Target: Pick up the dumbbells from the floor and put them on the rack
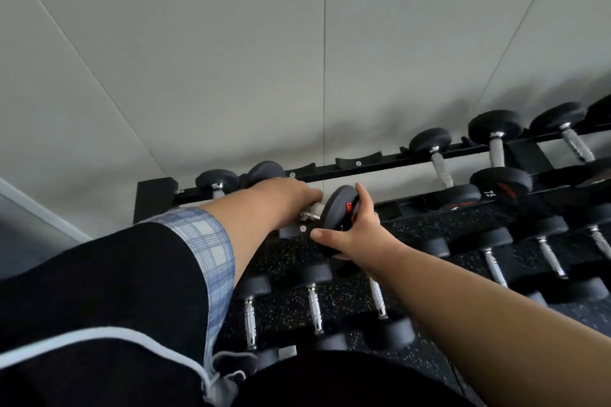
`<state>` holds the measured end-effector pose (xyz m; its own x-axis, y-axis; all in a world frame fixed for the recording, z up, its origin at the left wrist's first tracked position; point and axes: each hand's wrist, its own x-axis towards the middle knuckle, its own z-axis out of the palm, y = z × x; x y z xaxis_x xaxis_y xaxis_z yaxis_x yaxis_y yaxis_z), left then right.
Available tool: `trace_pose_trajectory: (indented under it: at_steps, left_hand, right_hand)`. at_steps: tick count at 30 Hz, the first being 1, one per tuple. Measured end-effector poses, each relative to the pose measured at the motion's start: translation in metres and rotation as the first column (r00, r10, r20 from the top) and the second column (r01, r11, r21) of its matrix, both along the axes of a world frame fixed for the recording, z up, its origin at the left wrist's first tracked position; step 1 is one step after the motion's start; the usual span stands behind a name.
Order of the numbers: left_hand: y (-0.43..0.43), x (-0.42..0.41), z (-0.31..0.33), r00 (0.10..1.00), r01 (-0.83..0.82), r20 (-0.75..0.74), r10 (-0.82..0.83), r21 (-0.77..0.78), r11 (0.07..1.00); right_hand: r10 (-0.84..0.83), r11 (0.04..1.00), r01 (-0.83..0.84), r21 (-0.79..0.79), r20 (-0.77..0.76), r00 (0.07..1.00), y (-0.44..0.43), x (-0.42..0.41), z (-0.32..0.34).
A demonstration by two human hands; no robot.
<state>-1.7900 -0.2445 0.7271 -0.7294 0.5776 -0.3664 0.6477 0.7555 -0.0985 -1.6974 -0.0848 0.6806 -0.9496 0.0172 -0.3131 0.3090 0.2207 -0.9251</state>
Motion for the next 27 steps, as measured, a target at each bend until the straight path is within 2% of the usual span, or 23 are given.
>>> trace_pose_trajectory:
  at_steps: [2,6,9,18,22,27]
  left_hand:
    - [0.002,-0.044,-0.007,0.999,0.049,0.018,-0.049,-0.004,0.999]
    - [-0.002,-0.122,-0.032,0.991,0.126,0.036,-0.128,0.055,0.991]
    - [0.001,-0.165,-0.059,0.972,0.221,0.072,-0.222,0.020,0.975]
    - [0.010,-0.223,-0.132,0.921,0.381,0.085,-0.380,0.012,0.925]
    - [0.004,-0.226,-0.150,0.909,0.410,0.058,-0.413,0.059,0.910]
    - [-0.009,-0.223,-0.158,0.944,0.320,0.063,-0.325,0.074,0.944]
  right_hand:
    - [-0.051,0.997,0.051,0.055,0.002,0.999,-0.004,-0.040,-0.003]
    - [-0.138,0.990,0.138,-0.003,0.039,0.990,-0.020,-0.100,-0.024]
    - [-0.242,0.970,0.241,0.009,0.041,0.970,-0.033,-0.127,-0.047]
    - [-0.331,0.943,0.318,0.094,0.199,0.923,-0.044,-0.171,-0.095]
    - [-0.243,0.964,0.206,0.167,0.250,0.937,-0.039,-0.173,-0.107]
    - [-0.042,0.985,-0.001,0.175,0.241,0.970,-0.020,-0.180,-0.111]
